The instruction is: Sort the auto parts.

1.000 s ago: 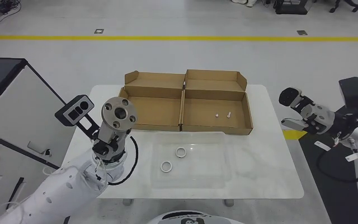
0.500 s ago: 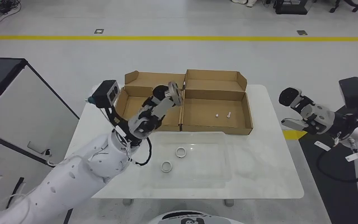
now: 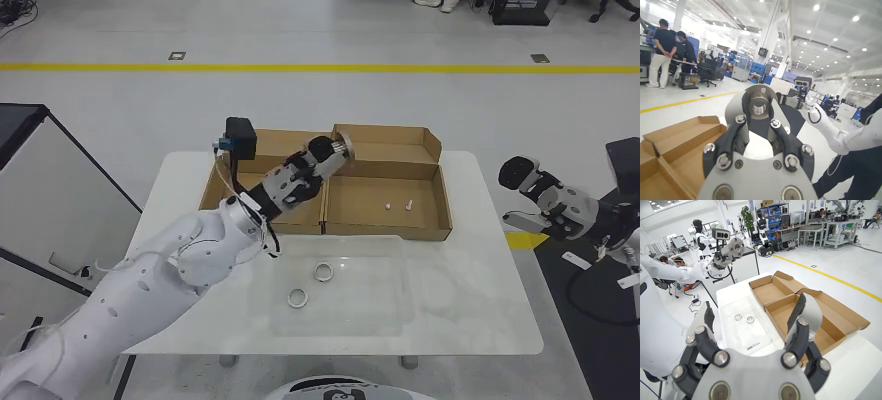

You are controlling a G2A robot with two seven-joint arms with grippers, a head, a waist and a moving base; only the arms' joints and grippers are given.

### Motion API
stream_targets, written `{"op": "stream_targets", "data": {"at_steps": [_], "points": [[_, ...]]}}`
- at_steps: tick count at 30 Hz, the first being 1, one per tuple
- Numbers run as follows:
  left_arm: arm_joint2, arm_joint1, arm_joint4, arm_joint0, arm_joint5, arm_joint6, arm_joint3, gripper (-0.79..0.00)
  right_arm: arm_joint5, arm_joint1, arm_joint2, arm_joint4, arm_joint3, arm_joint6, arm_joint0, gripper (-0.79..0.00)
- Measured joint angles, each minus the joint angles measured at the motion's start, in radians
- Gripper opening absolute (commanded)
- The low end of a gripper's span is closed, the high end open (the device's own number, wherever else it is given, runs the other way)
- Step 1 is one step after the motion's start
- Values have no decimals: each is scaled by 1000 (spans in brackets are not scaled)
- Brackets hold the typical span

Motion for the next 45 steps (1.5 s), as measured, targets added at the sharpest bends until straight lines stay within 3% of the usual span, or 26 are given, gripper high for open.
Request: {"op": "stream_targets", "data": {"at_steps": [13, 21, 31, 45], "points": [[31, -63, 116, -86, 136, -151, 151, -785, 0, 0, 0, 0, 0, 0, 0, 0], [38, -95, 125, -106, 204, -227, 248, -785, 0, 0, 0, 0, 0, 0, 0, 0], [51, -126, 255, -139, 293, -325, 358, -785, 0, 0, 0, 0, 0, 0, 0, 0], [106, -180, 441, -208, 299, -465, 502, -785, 0, 0, 0, 0, 0, 0, 0, 0]]}}
